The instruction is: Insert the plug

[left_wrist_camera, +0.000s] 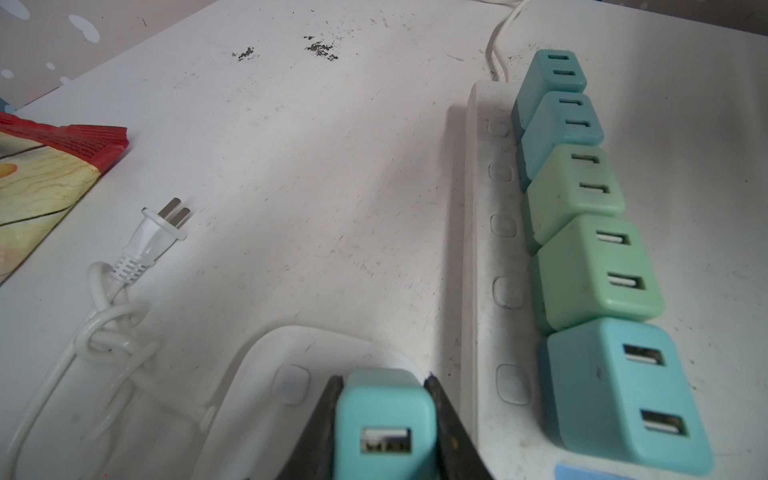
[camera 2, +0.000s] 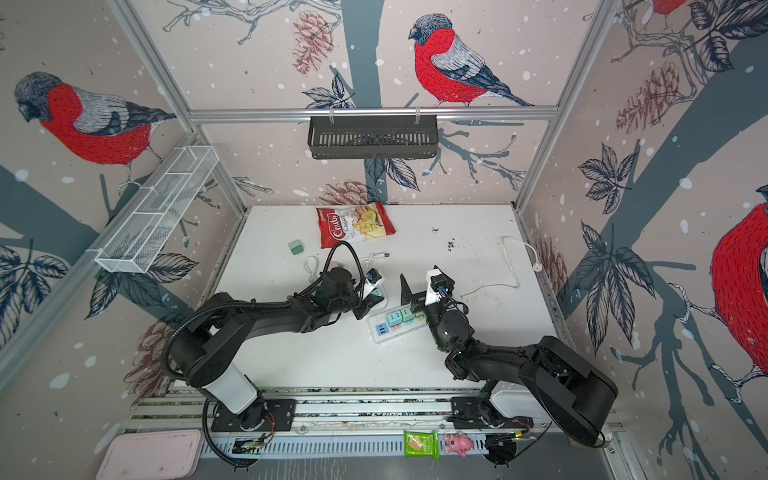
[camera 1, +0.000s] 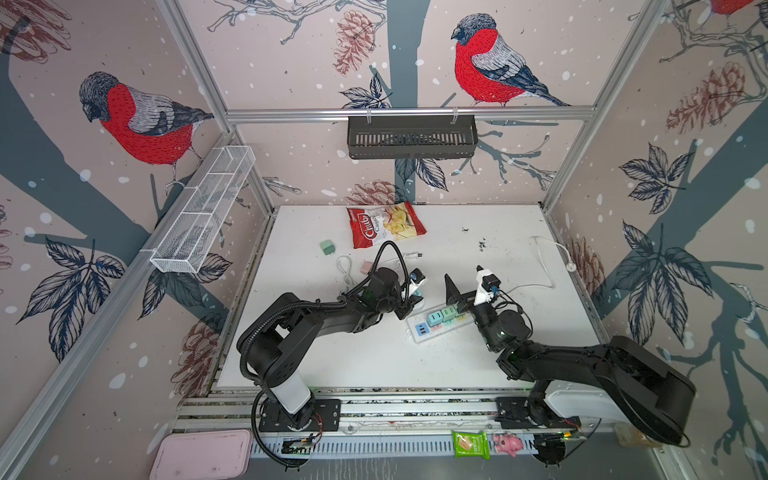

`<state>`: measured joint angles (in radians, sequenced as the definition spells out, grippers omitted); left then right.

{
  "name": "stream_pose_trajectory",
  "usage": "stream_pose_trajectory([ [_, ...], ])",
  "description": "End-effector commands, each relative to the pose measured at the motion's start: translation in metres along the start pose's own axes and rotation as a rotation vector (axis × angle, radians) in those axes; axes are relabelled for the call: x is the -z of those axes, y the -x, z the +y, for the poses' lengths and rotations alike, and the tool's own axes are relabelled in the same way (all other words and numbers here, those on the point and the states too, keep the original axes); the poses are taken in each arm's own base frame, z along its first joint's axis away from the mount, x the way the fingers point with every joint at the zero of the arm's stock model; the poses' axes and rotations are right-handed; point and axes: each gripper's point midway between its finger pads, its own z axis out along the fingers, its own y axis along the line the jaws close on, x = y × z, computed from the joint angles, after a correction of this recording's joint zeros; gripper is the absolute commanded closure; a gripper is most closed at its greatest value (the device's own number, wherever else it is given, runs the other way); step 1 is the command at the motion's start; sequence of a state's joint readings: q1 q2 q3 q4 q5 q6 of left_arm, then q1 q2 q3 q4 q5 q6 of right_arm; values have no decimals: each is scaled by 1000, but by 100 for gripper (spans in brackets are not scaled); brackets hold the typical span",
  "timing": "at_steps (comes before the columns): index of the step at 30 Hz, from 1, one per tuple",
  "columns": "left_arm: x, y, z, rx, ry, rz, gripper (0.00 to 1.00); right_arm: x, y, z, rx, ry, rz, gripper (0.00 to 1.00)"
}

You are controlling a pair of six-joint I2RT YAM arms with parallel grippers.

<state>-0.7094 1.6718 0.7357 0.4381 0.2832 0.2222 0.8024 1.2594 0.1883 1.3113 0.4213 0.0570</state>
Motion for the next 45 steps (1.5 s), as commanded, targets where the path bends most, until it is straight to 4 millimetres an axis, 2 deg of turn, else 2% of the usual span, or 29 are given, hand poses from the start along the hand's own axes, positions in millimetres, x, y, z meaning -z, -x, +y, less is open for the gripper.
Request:
stream_pose_trajectory([
  [1, 0, -17, -1, -11, 1, 73, 100, 0, 11, 1, -45, 11, -43, 0],
  [7, 7, -10, -2, -56, 18, 39, 100, -1, 10, 3, -47, 19, -38, 0],
  [16, 14, 4, 3, -254, 70, -39, 100, 0, 9, 6, -70, 39, -33, 0],
  [18, 14, 9, 7, -253, 74, -46, 100, 2, 17, 5, -79, 38, -56, 0],
  [23, 17, 12, 19, -212, 58, -64, 100, 5, 21, 3, -89, 38, -73, 0],
  [27, 14, 14, 12, -204, -7, -78, 100, 5, 21, 4, -106, 42, -78, 0],
  [35, 8, 9, 5, -201, -57, -40, 100, 15, 29, -18, -191, -42, -105, 0],
  [45, 1, -6, 12, -207, -16, 64, 100, 23, 32, -41, -279, -99, -126, 1],
])
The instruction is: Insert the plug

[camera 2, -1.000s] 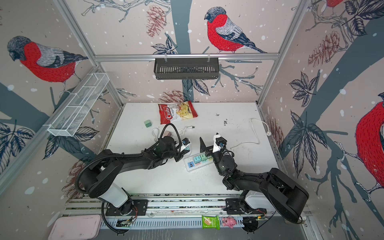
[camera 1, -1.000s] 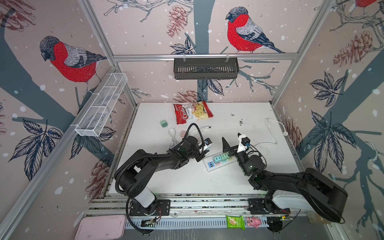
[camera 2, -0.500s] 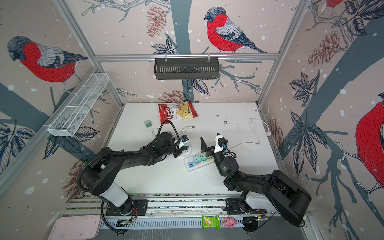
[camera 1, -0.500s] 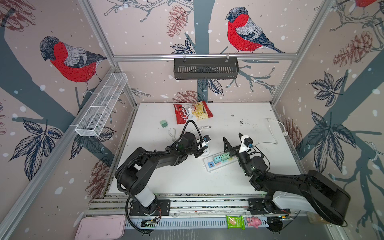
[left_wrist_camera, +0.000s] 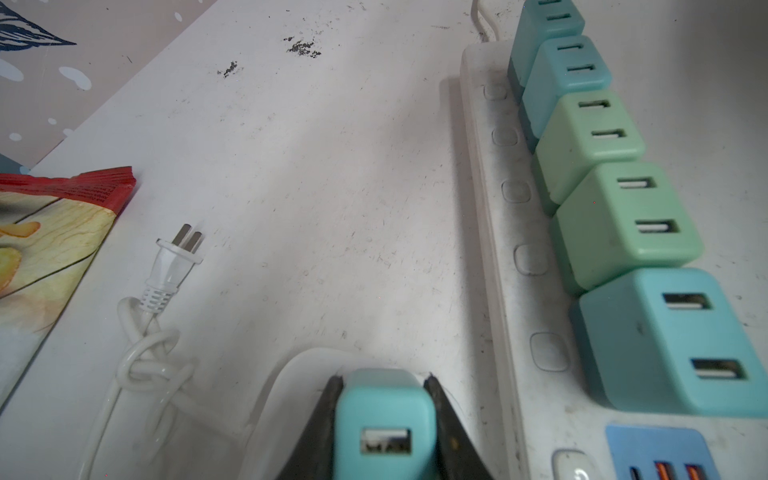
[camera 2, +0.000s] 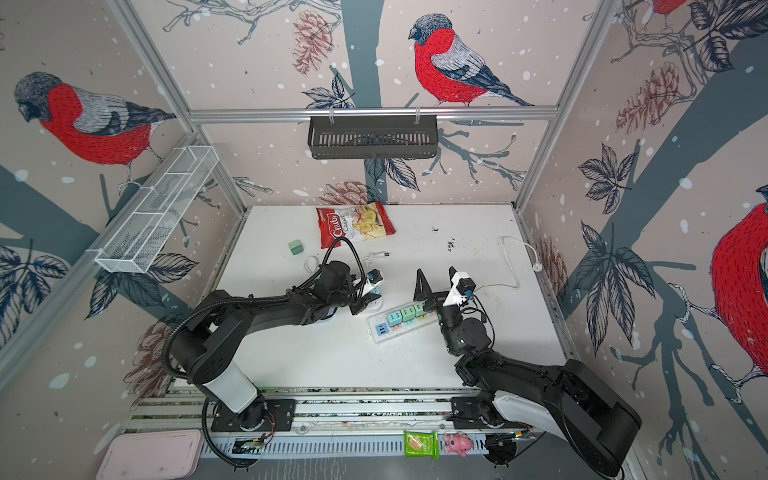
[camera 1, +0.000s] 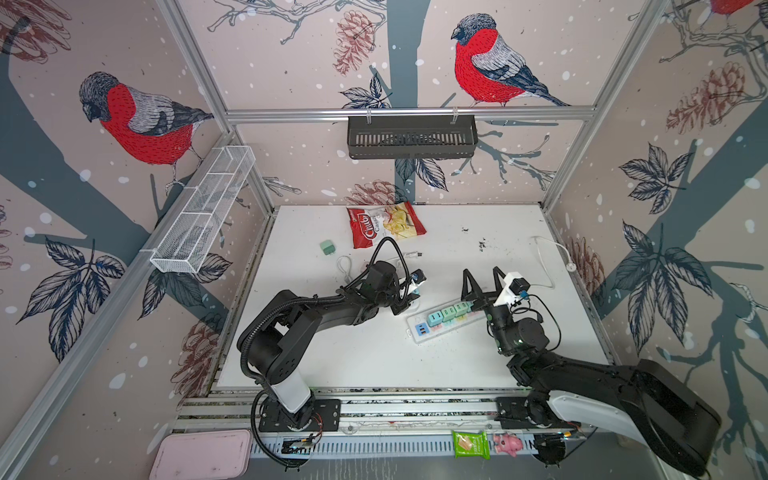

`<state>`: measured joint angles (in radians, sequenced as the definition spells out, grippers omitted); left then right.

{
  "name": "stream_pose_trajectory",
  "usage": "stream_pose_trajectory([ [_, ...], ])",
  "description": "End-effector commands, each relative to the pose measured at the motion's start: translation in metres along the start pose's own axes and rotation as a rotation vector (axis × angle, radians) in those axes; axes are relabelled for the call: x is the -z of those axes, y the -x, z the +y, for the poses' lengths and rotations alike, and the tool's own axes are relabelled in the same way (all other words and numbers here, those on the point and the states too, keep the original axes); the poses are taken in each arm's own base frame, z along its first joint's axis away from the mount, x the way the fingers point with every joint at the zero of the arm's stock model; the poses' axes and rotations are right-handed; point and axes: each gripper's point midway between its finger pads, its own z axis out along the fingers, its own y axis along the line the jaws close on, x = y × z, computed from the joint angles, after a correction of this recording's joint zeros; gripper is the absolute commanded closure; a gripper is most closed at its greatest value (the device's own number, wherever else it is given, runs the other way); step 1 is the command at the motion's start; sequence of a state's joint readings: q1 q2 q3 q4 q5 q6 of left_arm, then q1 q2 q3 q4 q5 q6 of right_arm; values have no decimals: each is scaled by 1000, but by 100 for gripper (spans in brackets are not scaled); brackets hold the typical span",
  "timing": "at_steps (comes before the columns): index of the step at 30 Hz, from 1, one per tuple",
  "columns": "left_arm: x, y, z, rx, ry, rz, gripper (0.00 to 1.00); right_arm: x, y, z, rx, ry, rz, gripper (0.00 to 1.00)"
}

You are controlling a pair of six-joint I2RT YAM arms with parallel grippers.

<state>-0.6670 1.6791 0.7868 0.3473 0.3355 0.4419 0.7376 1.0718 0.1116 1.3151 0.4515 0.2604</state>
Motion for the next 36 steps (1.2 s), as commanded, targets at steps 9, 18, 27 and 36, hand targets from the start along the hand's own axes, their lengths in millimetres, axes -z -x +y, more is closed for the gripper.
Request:
stream_pose_trajectory([
  [9, 5, -1, -3, -50, 26, 30, 100, -4, -4, -11, -62, -25, 22, 0],
  [18, 18, 14, -7, -64, 34, -58, 100, -8, -11, -9, -65, -16, 48, 0],
  [27, 7, 3, -4, -46, 18, 15, 100, -9, -12, -7, -70, -1, 57, 0],
  [36, 0, -5, -3, -32, 9, 62, 100, -11, -13, -7, -74, -1, 64, 0],
])
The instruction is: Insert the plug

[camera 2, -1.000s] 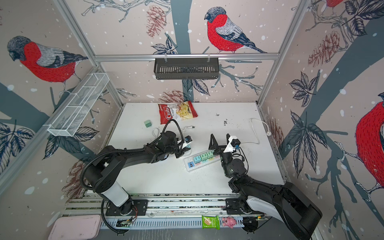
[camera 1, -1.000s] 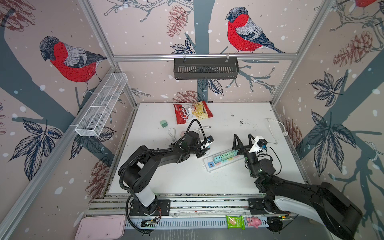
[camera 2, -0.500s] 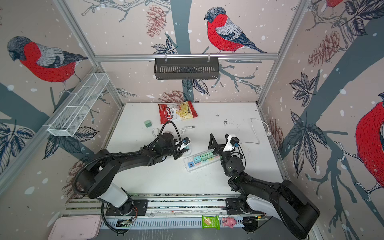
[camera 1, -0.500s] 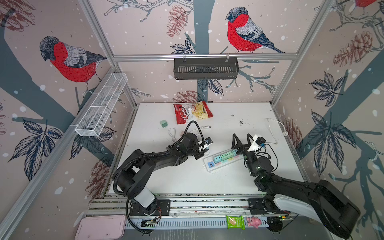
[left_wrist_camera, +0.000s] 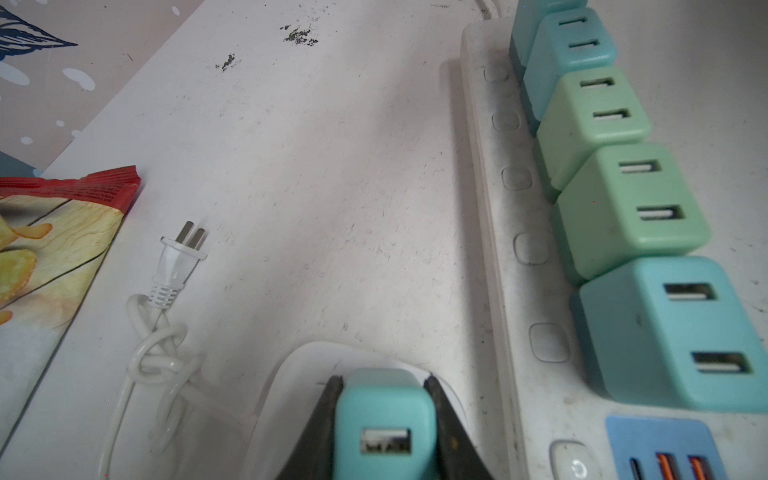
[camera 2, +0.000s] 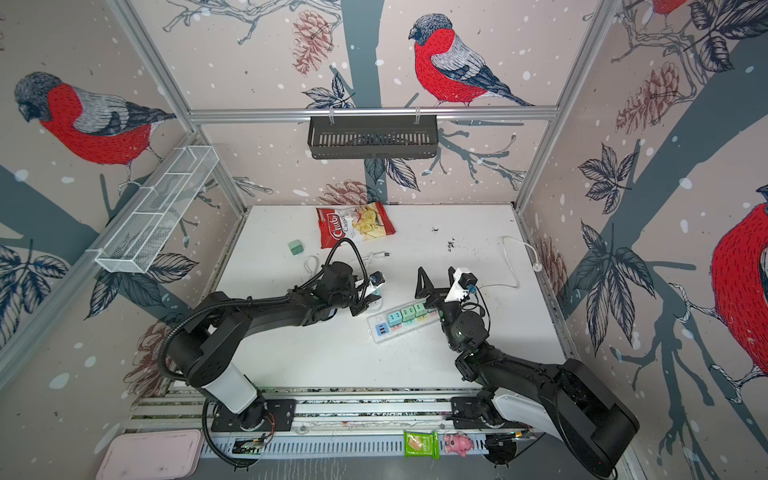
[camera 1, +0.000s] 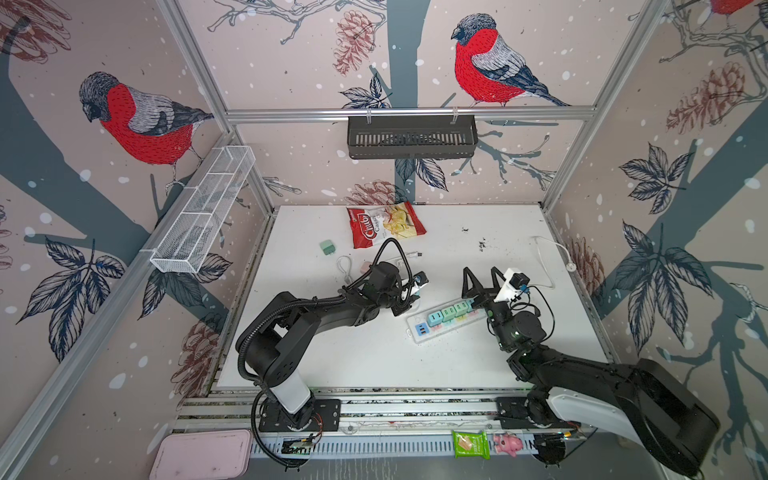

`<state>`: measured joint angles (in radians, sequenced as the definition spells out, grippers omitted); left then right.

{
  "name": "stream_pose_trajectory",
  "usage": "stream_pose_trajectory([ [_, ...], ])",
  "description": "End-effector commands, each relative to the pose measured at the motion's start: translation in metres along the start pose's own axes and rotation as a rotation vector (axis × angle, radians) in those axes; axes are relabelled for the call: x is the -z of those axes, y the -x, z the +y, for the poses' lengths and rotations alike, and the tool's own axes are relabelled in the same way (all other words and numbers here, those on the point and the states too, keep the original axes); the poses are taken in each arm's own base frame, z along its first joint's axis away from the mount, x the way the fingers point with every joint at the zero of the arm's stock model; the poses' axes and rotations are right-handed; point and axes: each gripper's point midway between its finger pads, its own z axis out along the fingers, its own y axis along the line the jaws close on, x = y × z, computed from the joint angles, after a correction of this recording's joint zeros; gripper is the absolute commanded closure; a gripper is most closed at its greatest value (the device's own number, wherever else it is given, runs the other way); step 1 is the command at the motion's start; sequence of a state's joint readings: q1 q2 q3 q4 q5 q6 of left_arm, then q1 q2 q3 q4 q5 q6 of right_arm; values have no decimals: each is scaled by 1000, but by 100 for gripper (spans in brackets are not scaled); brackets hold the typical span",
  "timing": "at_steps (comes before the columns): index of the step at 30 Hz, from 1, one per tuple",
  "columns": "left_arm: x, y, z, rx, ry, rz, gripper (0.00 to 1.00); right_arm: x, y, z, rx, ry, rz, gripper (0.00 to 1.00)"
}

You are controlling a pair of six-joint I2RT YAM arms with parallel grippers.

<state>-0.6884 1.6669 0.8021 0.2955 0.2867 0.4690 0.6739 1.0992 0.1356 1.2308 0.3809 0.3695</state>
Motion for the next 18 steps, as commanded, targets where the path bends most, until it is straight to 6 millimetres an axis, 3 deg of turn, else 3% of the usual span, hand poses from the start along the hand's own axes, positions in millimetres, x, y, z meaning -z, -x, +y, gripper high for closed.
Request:
stream_pose_trajectory([
  [1, 0, -5, -1, -1, -5, 22, 100, -1, 4, 3, -15, 12, -11, 0],
  [18, 5, -4, -2, -6, -3, 18, 100, -1, 4, 0, -24, 2, -6, 0],
])
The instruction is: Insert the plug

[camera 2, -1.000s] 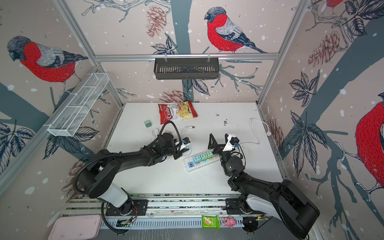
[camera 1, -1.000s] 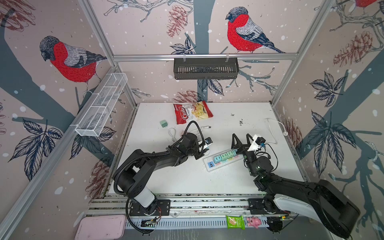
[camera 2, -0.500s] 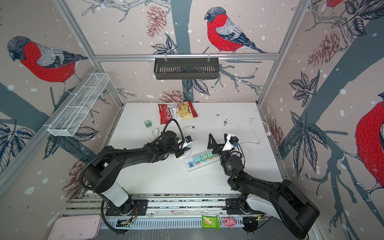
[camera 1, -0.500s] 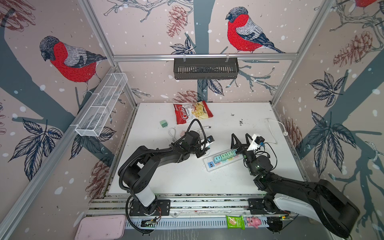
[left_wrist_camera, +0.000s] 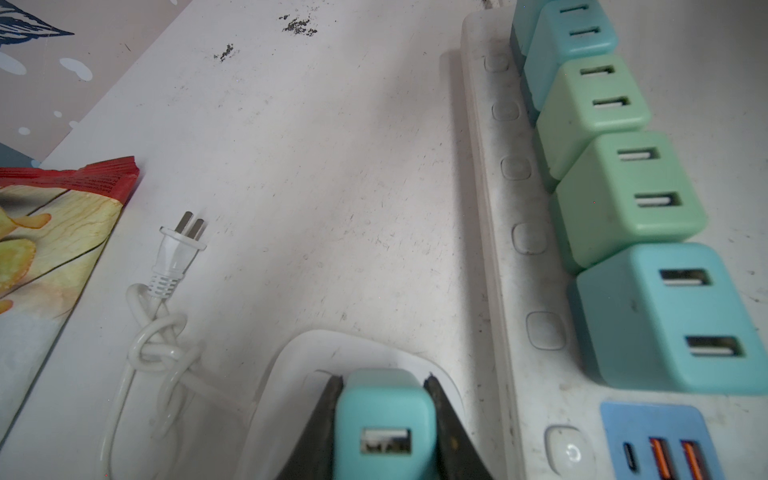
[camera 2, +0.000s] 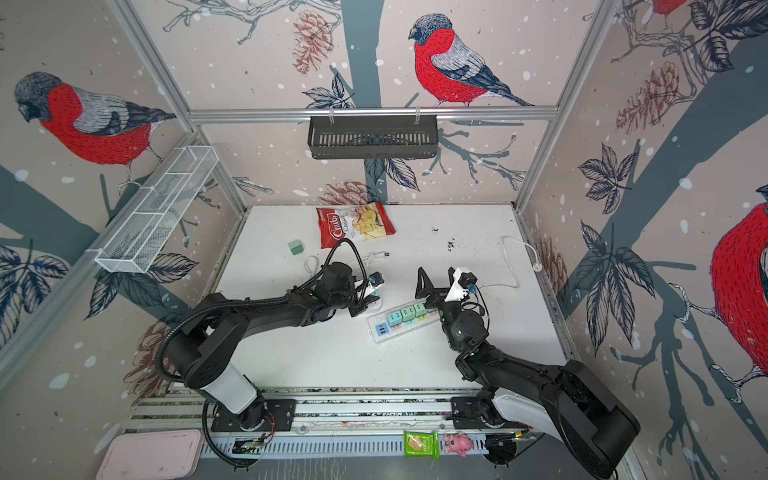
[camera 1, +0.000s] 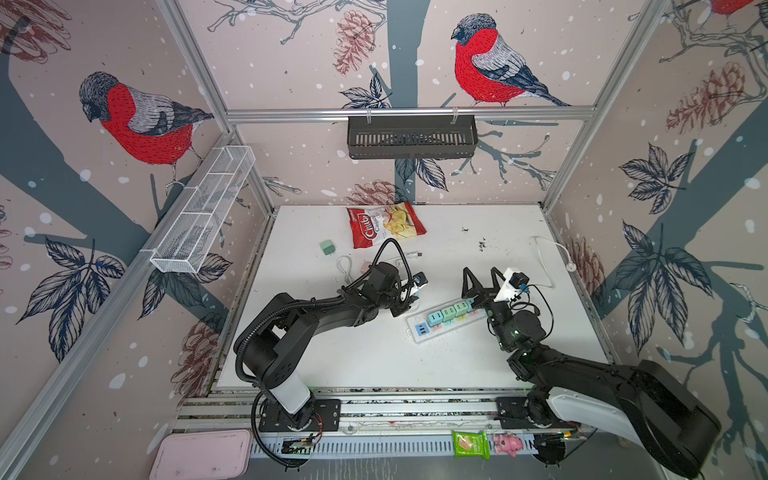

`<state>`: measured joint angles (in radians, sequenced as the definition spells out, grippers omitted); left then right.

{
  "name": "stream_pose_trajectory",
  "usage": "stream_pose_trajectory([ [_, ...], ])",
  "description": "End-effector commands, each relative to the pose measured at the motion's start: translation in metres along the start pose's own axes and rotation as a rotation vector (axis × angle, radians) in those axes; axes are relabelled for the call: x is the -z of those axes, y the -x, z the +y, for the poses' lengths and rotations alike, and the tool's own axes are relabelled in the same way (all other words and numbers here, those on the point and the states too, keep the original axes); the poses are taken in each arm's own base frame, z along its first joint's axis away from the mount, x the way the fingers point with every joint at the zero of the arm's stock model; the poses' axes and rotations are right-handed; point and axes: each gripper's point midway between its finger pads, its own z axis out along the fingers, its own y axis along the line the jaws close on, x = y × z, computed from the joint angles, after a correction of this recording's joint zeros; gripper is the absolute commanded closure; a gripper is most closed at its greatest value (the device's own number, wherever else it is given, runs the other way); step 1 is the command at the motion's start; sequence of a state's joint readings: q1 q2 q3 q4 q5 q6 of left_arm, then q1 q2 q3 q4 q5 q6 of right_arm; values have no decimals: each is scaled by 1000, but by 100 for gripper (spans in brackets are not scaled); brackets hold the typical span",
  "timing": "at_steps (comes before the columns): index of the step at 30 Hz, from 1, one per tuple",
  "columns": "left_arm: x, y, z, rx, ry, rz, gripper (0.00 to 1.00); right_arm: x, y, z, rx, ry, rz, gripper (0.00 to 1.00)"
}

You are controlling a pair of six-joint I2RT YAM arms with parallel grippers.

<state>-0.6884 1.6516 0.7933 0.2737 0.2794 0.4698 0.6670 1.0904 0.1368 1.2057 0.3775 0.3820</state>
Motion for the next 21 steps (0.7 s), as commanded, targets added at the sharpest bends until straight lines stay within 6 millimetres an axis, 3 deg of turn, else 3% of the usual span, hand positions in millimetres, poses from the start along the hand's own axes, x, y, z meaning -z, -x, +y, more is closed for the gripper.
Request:
stream_pose_trajectory([
  [1, 2, 0, 0, -11, -4, 4, 100, -1, 6, 2, -18, 7, -19, 0],
  [10, 0, 0, -3, -13, -22, 9, 100, -2, 5, 2, -22, 7, -13, 0],
  [21, -4, -3, -23, -6, -127, 43, 100, -2, 6, 2, -29, 7, -12, 0],
])
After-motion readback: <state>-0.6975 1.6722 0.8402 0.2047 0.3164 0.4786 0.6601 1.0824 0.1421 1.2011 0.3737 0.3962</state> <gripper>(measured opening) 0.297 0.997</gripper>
